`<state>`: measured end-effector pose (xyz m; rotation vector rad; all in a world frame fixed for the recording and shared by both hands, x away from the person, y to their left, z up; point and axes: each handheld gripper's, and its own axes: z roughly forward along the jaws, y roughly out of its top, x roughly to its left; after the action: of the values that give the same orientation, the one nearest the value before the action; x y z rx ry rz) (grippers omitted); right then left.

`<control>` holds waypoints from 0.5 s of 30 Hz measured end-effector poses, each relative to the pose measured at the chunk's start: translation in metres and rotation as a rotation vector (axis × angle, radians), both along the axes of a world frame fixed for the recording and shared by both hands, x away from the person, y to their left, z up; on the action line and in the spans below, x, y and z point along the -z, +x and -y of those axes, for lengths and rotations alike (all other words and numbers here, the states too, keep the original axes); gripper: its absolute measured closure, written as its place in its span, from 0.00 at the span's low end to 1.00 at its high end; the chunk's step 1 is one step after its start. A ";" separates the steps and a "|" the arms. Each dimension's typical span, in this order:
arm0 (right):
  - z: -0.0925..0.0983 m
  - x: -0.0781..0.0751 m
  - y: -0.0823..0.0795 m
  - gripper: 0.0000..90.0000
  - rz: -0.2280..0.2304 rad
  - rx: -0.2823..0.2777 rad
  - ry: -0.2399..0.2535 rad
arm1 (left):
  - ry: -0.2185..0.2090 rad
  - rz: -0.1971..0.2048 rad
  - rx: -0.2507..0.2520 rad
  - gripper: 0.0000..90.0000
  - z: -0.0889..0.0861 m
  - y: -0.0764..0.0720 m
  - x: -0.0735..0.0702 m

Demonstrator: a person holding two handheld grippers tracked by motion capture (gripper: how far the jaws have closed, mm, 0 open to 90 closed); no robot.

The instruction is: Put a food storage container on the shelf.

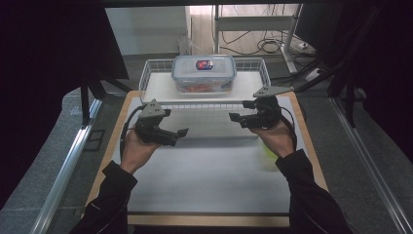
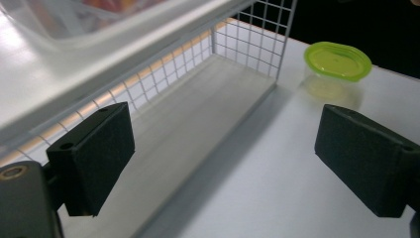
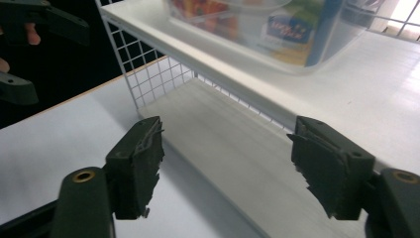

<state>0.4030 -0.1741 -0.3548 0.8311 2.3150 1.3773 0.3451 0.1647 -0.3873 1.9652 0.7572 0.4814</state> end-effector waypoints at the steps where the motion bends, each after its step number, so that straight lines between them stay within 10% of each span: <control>1: 0.000 0.002 -0.003 0.29 0.004 0.000 0.000 | 0.000 -0.002 0.004 0.09 0.001 -0.002 0.003; 15: 0.008 0.033 -0.028 0.18 0.020 -0.006 -0.040 | 0.031 0.014 -0.002 0.04 0.003 -0.032 0.036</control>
<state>0.3747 -0.1826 -0.3878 0.7953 2.3244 1.3306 0.3131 0.1614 -0.4228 1.9875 0.7476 0.5101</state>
